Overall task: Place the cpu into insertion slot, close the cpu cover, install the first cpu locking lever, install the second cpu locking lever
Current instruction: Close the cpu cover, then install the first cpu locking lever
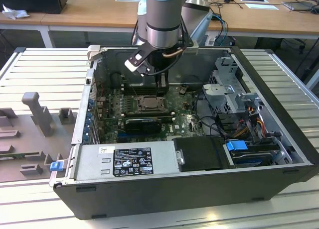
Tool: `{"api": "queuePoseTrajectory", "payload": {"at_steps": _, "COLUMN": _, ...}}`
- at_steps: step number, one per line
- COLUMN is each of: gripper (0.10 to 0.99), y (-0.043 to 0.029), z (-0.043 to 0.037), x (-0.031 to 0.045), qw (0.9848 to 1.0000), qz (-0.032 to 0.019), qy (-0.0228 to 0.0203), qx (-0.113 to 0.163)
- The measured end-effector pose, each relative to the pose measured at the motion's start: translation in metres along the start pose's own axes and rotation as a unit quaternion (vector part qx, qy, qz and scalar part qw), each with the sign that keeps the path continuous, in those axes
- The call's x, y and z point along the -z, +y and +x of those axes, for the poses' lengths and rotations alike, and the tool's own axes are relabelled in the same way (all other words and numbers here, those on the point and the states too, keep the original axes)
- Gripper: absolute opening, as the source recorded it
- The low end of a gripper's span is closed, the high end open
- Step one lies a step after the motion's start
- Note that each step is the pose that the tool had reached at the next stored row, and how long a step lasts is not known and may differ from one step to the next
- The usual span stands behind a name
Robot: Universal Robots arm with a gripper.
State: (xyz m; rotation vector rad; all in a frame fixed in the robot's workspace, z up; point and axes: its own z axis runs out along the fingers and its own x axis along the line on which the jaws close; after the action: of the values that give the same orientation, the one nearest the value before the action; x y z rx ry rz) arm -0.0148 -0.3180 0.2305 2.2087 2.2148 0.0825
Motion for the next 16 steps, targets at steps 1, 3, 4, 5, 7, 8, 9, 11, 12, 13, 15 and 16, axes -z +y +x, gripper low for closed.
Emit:
{"api": "queuePoseTrajectory", "payload": {"at_steps": 1, "gripper": 0.106, "y": -0.0026, "z": -0.0001, "x": -0.0010, "qw": 1.0000, "qz": 0.0003, "qy": 0.0002, "qx": 0.005}}
{"api": "queuePoseTrajectory", "payload": {"at_steps": 3, "gripper": 0.106, "y": -0.0140, "z": 0.0000, "x": -0.0006, "qw": 1.0000, "qz": 0.0004, "qy": 0.0004, "qx": 0.008}}
{"api": "queuePoseTrajectory", "payload": {"at_steps": 4, "gripper": 0.106, "y": -0.0156, "z": 0.0000, "x": -0.0005, "qw": 1.0000, "qz": 0.0004, "qy": 0.0004, "qx": 0.008}}
{"api": "queuePoseTrajectory", "payload": {"at_steps": 5, "gripper": 0.106, "y": -0.0170, "z": 0.0000, "x": -0.0005, "qw": 1.0000, "qz": 0.0004, "qy": 0.0004, "qx": 0.008}}
{"api": "queuePoseTrajectory", "payload": {"at_steps": 7, "gripper": 0.106, "y": -0.0197, "z": 0.0001, "x": -0.0004, "qw": 1.0000, "qz": 0.0004, "qy": 0.0004, "qx": 0.008}}
{"api": "queuePoseTrajectory", "payload": {"at_steps": 8, "gripper": 0.106, "y": -0.0203, "z": 0.0001, "x": -0.0003, "qw": 1.0000, "qz": 0.0004, "qy": 0.0004, "qx": 0.008}}
{"api": "queuePoseTrajectory", "payload": {"at_steps": 9, "gripper": 0.106, "y": -0.0208, "z": 0.0000, "x": -0.0003, "qw": 1.0000, "qz": 0.0004, "qy": 0.0004, "qx": 0.008}}
{"api": "queuePoseTrajectory", "payload": {"at_steps": 11, "gripper": 0.106, "y": -0.0222, "z": 0.0000, "x": -0.0002, "qw": 1.0000, "qz": 0.0004, "qy": 0.0004, "qx": 0.008}}
{"api": "queuePoseTrajectory", "payload": {"at_steps": 12, "gripper": 0.106, "y": -0.0223, "z": 0.0000, "x": -0.0002, "qw": 1.0000, "qz": 0.0004, "qy": 0.0004, "qx": 0.008}}
{"api": "queuePoseTrajectory", "payload": {"at_steps": 13, "gripper": 0.106, "y": -0.0224, "z": 0.0000, "x": 0.0005, "qw": 1.0000, "qz": 0.0005, "qy": 0.0003, "qx": 0.008}}
{"api": "queuePoseTrajectory", "payload": {"at_steps": 15, "gripper": 0.106, "y": -0.0223, "z": 0.0001, "x": 0.0018, "qw": 1.0000, "qz": 0.0004, "qy": 0.0004, "qx": 0.008}}
{"api": "queuePoseTrajectory", "payload": {"at_steps": 16, "gripper": 0.106, "y": -0.0223, "z": 0.0001, "x": 0.0027, "qw": 1.0000, "qz": 0.0004, "qy": 0.0003, "qx": 0.008}}
